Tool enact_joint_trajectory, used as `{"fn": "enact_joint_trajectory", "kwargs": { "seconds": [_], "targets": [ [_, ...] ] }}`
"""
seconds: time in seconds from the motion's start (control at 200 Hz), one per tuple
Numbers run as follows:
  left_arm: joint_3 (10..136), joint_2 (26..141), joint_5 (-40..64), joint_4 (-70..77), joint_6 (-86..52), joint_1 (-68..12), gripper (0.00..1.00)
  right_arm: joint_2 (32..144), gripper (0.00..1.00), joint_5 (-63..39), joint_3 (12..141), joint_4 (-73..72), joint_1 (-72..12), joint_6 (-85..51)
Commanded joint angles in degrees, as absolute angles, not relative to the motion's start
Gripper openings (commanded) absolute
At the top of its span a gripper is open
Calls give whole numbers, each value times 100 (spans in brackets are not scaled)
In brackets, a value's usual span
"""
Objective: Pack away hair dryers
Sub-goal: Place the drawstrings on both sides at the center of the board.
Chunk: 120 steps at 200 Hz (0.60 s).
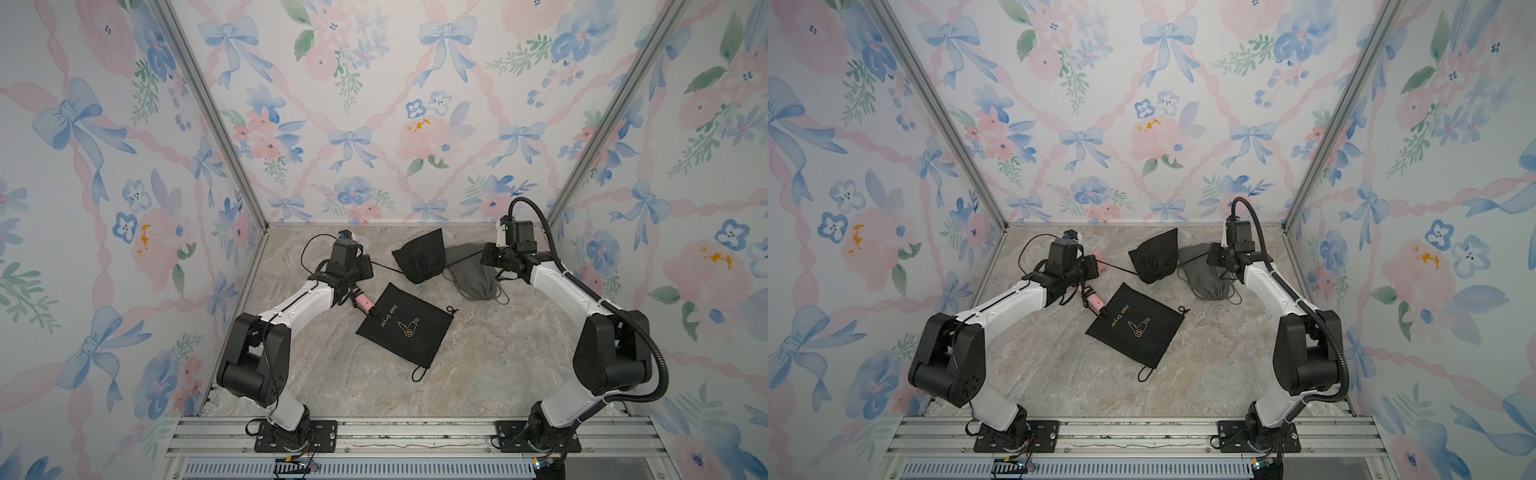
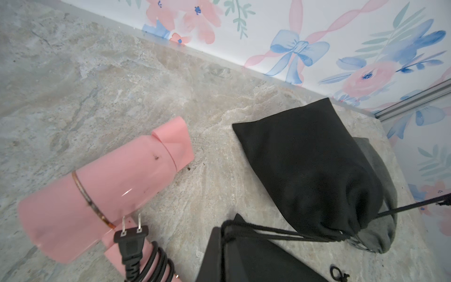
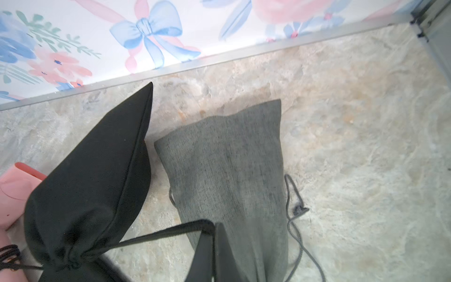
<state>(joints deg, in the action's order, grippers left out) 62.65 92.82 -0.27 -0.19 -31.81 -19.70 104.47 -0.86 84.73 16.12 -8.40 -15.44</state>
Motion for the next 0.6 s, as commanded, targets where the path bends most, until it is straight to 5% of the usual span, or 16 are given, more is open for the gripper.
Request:
{"fn": "enact_joint_trajectory", "kwargs": {
  "seconds": [0.0, 0.355, 0.455, 0.53, 0.595],
  "targets": [
    [6541, 9504, 63, 65, -3234, -2013, 0, 10751, 0, 5, 8729, 1889, -740, -1450],
    [7146, 10266, 279, 61, -3126, -2505, 6, 10791, 19, 33, 8865, 2202, -694, -1509],
    [7322, 10379, 369, 44, -2991, -2609, 40, 10663, 46, 39, 8846, 2293, -702, -1538],
    [7411, 10319, 340, -59, -2860, -2637, 75, 10367, 65, 63, 8650, 2146, -731, -1521],
    [7514, 10213, 221, -296, -2706, -2624, 87, 10024, 77, -1, 8364, 1868, -780, -1502]
  ]
}}
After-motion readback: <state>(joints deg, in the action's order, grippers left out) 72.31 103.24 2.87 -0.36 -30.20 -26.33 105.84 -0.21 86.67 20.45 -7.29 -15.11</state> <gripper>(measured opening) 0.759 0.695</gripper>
